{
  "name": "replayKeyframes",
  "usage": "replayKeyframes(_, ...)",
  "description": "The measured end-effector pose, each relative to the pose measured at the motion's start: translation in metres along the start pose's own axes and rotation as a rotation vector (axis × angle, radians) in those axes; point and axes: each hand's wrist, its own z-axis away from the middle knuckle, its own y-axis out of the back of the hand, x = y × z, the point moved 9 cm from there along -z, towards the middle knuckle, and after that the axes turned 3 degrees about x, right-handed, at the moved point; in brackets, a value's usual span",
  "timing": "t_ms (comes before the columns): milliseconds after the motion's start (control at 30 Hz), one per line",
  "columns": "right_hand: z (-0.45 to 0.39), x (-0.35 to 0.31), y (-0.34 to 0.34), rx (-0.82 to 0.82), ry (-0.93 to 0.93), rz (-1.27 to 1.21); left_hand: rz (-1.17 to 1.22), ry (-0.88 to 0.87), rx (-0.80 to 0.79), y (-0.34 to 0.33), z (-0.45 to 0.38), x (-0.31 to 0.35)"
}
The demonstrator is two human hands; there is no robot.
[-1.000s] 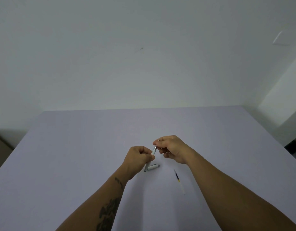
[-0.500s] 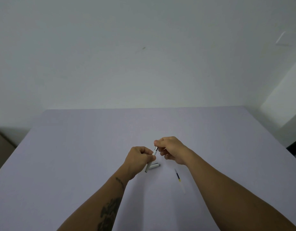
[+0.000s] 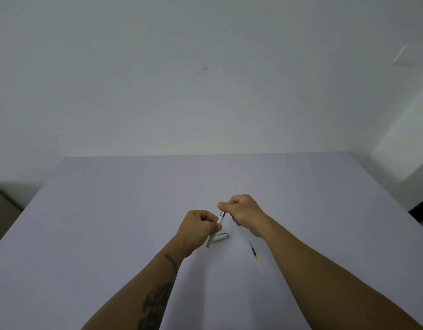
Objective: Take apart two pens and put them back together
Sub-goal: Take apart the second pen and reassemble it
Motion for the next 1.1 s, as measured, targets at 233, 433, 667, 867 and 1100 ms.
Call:
replayKeyframes(233, 0.005, 0.007, -0.009, -0.176, -0.135, -0.246, 0.003, -0.001, 0.013, 0.003, -0.001, 0.001)
replayKeyframes(433, -0.001, 0.009, -0.005, -0.082, -0.107, -0.195, -0.011, -0.003, 0.020, 0.002, -0.003, 0.002)
replayKeyframes(667, -0.001, 0.009, -0.005, -0.075, -0.120, -0.113, -0.031, -0.005, 0.007, 0.001, -0.004, 0.002)
replayKeyframes(867, -0.001, 0.010, -0.007, -0.142, -0.127, -0.221, -0.029, 0.009, 0.010, 0.002, -0.006, -0.001)
replayKeyframes(1100, -0.006, 0.009, -0.007, -0.005, -0.051, -0.085, -0.051, -0.015, 0.054, 0.004, -0.006, 0.000)
